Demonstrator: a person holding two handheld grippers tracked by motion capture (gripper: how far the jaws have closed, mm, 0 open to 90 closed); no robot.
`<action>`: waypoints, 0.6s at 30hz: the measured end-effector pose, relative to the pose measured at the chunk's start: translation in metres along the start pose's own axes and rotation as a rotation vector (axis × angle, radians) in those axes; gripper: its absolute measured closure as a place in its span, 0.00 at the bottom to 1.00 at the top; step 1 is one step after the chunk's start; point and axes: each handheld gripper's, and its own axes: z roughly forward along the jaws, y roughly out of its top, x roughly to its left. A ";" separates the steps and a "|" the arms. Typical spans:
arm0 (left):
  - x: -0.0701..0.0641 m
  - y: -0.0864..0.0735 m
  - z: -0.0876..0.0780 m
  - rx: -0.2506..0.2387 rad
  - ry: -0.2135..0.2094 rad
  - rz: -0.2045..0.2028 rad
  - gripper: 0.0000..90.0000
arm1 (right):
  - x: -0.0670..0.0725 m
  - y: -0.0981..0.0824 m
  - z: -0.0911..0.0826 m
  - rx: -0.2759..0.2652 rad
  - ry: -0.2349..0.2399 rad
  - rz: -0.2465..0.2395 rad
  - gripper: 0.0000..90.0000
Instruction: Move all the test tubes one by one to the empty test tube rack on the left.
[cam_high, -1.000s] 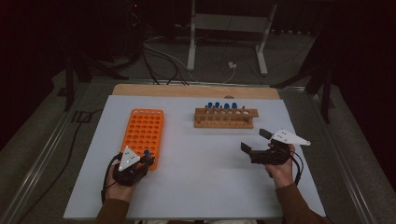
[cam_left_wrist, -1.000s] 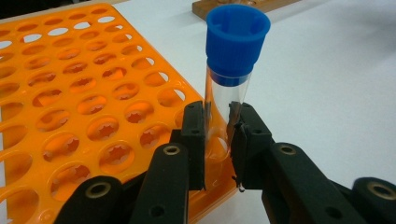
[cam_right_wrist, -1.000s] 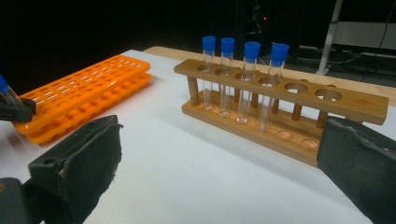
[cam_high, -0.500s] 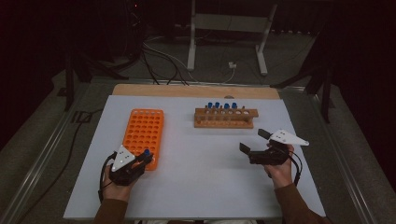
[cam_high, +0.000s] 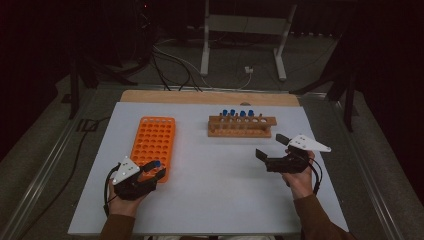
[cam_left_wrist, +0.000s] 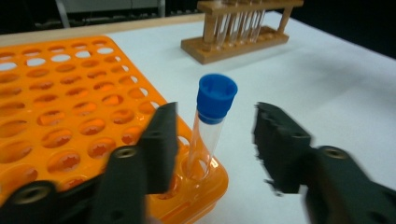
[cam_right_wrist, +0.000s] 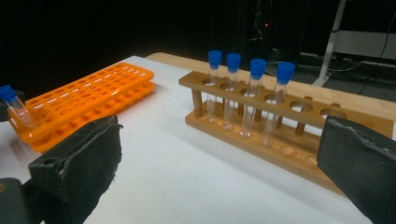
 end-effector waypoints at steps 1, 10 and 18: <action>0.000 0.000 -0.002 -0.010 0.002 0.000 0.47 | -0.001 0.002 0.001 -0.002 0.001 -0.001 0.00; 0.002 0.006 -0.012 -0.070 0.076 -0.012 0.03 | -0.011 0.023 0.016 -0.013 -0.011 -0.018 0.00; 0.007 0.005 -0.016 -0.088 0.119 -0.031 0.01 | -0.023 0.038 0.032 -0.006 -0.025 -0.011 0.01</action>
